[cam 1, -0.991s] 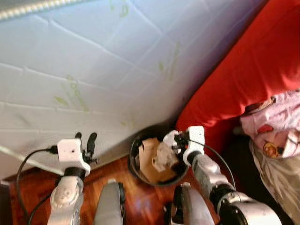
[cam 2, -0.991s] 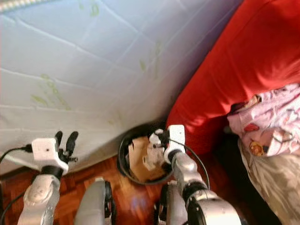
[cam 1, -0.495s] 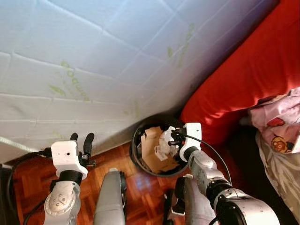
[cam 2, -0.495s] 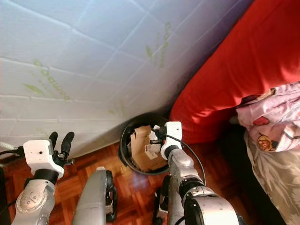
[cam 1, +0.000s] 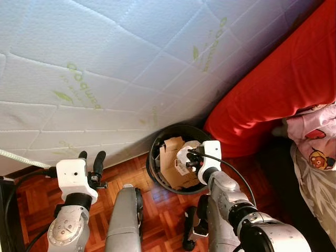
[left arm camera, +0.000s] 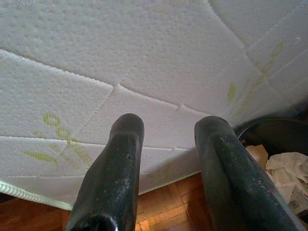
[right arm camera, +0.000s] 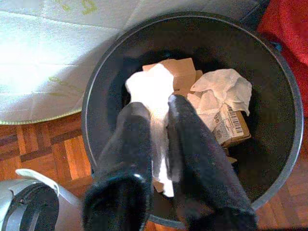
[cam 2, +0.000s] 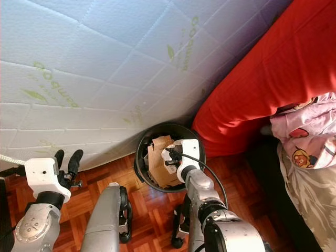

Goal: Clean up the room

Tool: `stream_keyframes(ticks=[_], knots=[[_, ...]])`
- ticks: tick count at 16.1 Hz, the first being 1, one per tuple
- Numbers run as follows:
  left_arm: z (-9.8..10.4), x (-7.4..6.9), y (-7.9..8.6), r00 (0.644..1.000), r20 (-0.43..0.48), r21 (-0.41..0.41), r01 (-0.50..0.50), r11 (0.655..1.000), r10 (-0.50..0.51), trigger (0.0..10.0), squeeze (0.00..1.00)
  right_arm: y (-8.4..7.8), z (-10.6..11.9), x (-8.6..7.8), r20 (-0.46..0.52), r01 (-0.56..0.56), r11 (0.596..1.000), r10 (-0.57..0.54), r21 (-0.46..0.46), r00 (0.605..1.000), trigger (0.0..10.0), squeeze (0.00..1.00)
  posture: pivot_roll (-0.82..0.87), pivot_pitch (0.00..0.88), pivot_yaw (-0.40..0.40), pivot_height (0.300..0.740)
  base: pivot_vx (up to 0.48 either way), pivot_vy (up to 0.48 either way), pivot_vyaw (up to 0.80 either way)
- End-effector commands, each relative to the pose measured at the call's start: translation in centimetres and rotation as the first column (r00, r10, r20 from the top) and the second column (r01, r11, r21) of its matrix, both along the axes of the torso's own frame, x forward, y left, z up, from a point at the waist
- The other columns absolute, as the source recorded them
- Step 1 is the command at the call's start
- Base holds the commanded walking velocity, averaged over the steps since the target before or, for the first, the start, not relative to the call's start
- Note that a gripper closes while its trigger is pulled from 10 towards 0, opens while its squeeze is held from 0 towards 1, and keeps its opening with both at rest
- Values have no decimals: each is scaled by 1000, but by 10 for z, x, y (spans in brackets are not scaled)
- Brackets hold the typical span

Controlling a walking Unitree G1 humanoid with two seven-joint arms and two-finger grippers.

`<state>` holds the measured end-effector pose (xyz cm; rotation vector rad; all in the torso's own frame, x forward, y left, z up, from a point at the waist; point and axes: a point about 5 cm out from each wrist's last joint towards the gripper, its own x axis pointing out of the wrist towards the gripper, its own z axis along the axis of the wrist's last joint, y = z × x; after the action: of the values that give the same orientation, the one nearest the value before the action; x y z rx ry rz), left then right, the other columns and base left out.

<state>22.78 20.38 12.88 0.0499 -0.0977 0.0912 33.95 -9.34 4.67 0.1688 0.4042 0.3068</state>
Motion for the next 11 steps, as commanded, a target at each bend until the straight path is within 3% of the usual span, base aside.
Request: stream_keyframes(ticks=[1,11], knots=[[-6,-6,1,999,-37,-17,-14,1000,13,10000,0,0,-11,-8,-50,3,1000,-3,-7,999,10000,1000,342,505,-65,633,0,0,0],[-5,-6,0,999,-52,-18,-7,1000,6,10000,0,1,-11,-8,-53,3,1000,-4,-8,999,10000,1000,351,505,-63,633,0,0,0]])
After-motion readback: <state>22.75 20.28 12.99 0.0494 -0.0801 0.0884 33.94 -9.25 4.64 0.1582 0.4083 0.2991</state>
